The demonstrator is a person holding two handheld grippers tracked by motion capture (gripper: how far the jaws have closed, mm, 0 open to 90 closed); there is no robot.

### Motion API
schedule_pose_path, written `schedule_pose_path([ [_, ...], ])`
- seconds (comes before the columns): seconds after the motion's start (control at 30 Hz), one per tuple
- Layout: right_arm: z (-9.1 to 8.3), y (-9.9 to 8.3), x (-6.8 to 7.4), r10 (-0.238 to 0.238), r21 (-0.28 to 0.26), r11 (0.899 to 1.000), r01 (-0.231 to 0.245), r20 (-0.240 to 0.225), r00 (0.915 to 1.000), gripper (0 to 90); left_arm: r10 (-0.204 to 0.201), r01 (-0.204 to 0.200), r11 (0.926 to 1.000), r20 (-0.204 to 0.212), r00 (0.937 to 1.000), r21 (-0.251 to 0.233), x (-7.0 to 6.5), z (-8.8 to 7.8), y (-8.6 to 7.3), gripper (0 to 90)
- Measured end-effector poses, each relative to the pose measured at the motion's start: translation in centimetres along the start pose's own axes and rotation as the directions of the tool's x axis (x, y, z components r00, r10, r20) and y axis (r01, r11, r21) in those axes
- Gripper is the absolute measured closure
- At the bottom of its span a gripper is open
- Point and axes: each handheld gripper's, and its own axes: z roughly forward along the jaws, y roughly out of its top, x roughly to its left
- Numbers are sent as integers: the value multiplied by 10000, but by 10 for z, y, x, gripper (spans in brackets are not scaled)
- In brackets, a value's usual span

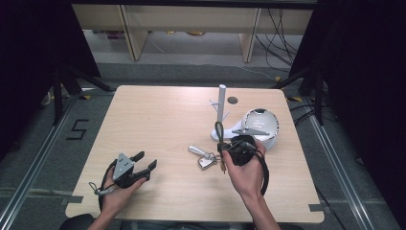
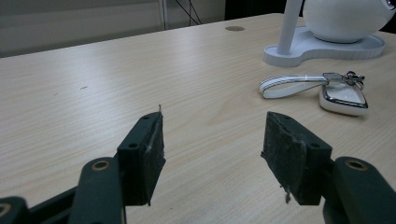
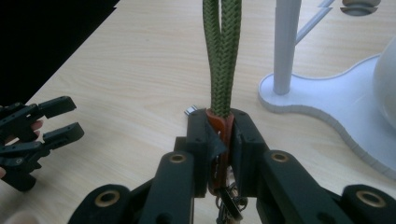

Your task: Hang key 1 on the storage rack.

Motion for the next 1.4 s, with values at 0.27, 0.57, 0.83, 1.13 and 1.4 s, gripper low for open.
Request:
schedule_pose_path([
  [0.27,-1,8,3,75,-303,9995,-75,-20,10000,798,23,-23,10000,-8,10000,-1,0,0,0,378],
  [0.57,1,19,1,-3,-575,9983,10,111,9999,798,63,-63,10000,-23,10000,-2,0,0,0,378],
  [0.83,9,27,-1,-77,-611,9981,94,281,9996,798,57,-57,10000,-29,10000,-1,0,0,0,378],
  [1.13,18,40,4,-247,-579,9980,253,110,9996,798,31,-31,10000,-16,10000,-13,0,0,0,376],
  [1.4,27,51,8,-472,-503,9976,475,77,9989,798,32,-32,10000,-20,10000,-31,0,0,0,376],
])
